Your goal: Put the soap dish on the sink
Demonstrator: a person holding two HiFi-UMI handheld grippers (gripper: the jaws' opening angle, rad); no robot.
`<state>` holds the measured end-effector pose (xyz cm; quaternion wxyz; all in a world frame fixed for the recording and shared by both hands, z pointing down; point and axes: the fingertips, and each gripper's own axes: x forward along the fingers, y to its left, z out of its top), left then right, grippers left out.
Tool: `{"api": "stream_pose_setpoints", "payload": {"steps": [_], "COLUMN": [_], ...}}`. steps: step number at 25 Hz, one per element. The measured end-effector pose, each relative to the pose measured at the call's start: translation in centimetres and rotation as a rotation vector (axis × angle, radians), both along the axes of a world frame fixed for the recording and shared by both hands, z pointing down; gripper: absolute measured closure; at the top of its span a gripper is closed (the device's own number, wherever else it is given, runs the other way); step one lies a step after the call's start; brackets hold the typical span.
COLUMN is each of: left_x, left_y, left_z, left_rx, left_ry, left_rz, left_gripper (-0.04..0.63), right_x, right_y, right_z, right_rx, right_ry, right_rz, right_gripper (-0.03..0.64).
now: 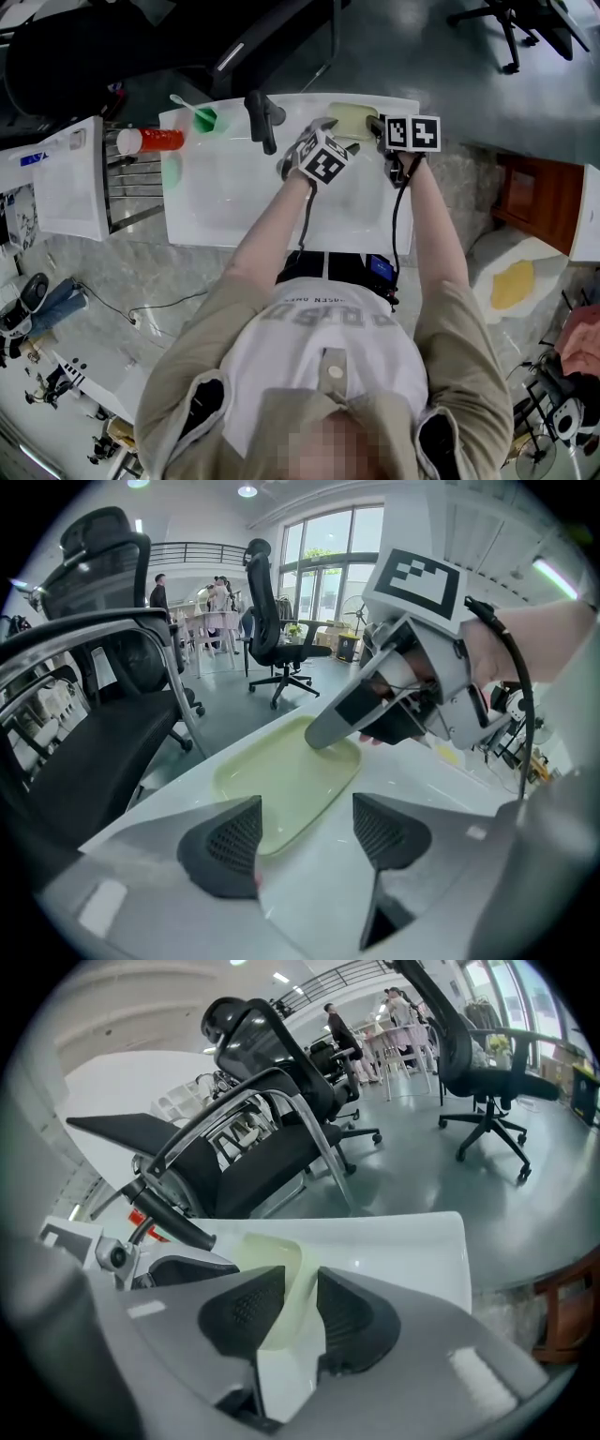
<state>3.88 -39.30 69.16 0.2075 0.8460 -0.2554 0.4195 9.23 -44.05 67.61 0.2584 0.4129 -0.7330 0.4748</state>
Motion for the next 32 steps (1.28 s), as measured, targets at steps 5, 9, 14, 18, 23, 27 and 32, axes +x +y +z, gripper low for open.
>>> {"api": "stream_pose_setpoints", "payload": {"steps": [5, 9, 14, 18, 23, 27, 32], "left_x": [0.0, 0.1, -0.1, 0.0, 0.1, -0.3, -0.6], "left_y": [-0.1, -0.1, 0.0, -0.1, -0.2, -0.4, -1.0], "left_z": [-0.1, 0.0, 0.1, 0.2, 0.0, -0.4, -1.7], "left_rx": [0.002, -0.001, -0.011, -0.01, -0.012, -0.015, 0.01], "left_ry": [0.005, 0.014, 0.026, 0.033, 0.034, 0.059, 0.107], "left_rz": [-0.011, -0.018, -0.029, -0.036, -0.04, -0.07, -0.112], "left_gripper": [0.276, 0.276, 0.276, 0.276, 0.276, 0.276, 0.276], "right_x": [-0.2, -0.2, -0.1, -0.1, -0.1, 0.2, 0.6], "right_y": [-0.4, -0.6, -1.0, -1.0, -1.2, -1.6, -2.1], "right_z": [0.4, 0.9, 1.1, 1.1, 1.1, 0.2, -1.6], "right_rx": [0.0, -0.017, -0.007, 0.0, 0.013, 0.059, 0.151], "right_ry": [0.085, 0.13, 0.219, 0.225, 0.231, 0.176, 0.143], "right_rz": [-0.041, -0.052, -0.087, -0.091, -0.098, -0.044, -0.001], "right_gripper": [0.495, 0.495, 0.528, 0.529, 0.529, 0.523, 0.514]}}
